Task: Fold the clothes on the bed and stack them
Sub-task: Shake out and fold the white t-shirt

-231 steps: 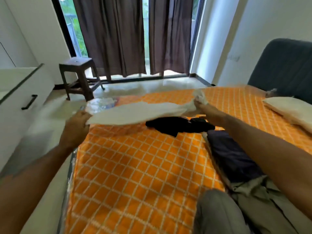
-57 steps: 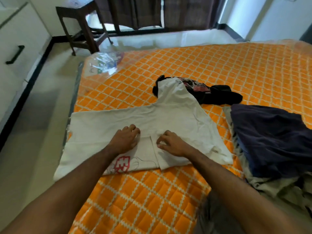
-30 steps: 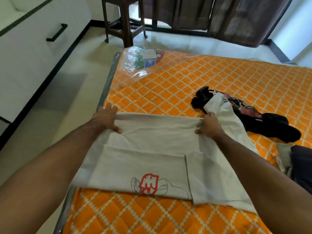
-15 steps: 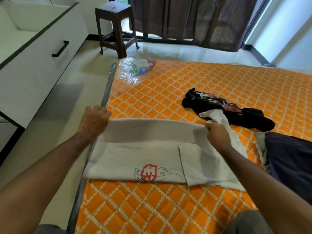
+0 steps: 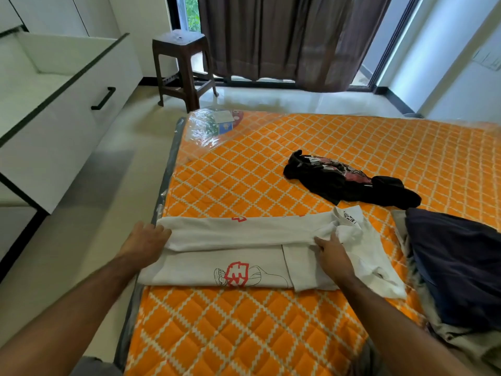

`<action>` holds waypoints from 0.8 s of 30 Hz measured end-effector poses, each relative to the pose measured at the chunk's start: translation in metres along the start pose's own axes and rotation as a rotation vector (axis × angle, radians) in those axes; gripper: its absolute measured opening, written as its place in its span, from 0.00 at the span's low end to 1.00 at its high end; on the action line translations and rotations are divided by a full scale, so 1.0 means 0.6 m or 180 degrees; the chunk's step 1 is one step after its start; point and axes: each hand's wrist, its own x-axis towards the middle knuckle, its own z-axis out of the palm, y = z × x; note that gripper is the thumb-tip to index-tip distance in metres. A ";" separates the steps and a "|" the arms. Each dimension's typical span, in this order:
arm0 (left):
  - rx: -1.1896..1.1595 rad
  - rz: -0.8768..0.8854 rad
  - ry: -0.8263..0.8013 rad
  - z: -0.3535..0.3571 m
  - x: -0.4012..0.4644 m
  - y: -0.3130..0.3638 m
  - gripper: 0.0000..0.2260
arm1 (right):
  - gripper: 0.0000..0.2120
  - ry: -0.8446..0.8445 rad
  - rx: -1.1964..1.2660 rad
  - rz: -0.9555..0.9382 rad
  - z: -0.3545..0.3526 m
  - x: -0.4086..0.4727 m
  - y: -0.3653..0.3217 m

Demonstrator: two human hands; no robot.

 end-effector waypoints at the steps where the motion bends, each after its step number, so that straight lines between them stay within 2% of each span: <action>1: 0.0041 0.0007 0.0037 -0.007 0.000 -0.002 0.11 | 0.19 -0.0039 -0.0004 -0.0008 0.003 0.003 0.002; 4: 0.0261 0.0095 0.0293 -0.021 0.004 0.004 0.09 | 0.19 -0.0154 0.0112 -0.0092 0.002 0.003 0.002; 6: 0.0149 0.0139 0.0548 -0.040 0.022 0.025 0.11 | 0.19 -0.0046 0.0324 -0.0098 -0.017 0.001 0.002; 9: -0.0420 0.0312 0.0679 -0.079 0.064 0.088 0.12 | 0.22 0.0342 0.0560 0.0121 -0.061 0.003 0.010; 12: -0.1039 0.0910 0.0873 -0.133 0.108 0.189 0.10 | 0.21 0.0707 0.0567 0.0362 -0.103 0.019 0.039; 14: -0.1474 0.1220 0.0771 -0.167 0.129 0.268 0.12 | 0.24 0.0712 0.0566 0.0442 -0.126 0.035 0.059; 17: -0.1713 0.1396 0.0551 -0.212 0.150 0.374 0.18 | 0.32 0.0452 0.0481 0.0488 -0.148 0.072 0.085; 20: -0.2016 0.1401 0.0564 -0.247 0.174 0.443 0.23 | 0.38 -0.0333 0.0538 0.0385 -0.158 0.111 0.113; 22: -0.2183 0.1457 0.0514 -0.268 0.192 0.481 0.27 | 0.39 -0.0712 0.0390 0.0271 -0.159 0.125 0.126; 24: -0.2847 0.1387 0.0178 -0.293 0.205 0.514 0.33 | 0.38 -0.0791 0.0183 0.0207 -0.159 0.136 0.136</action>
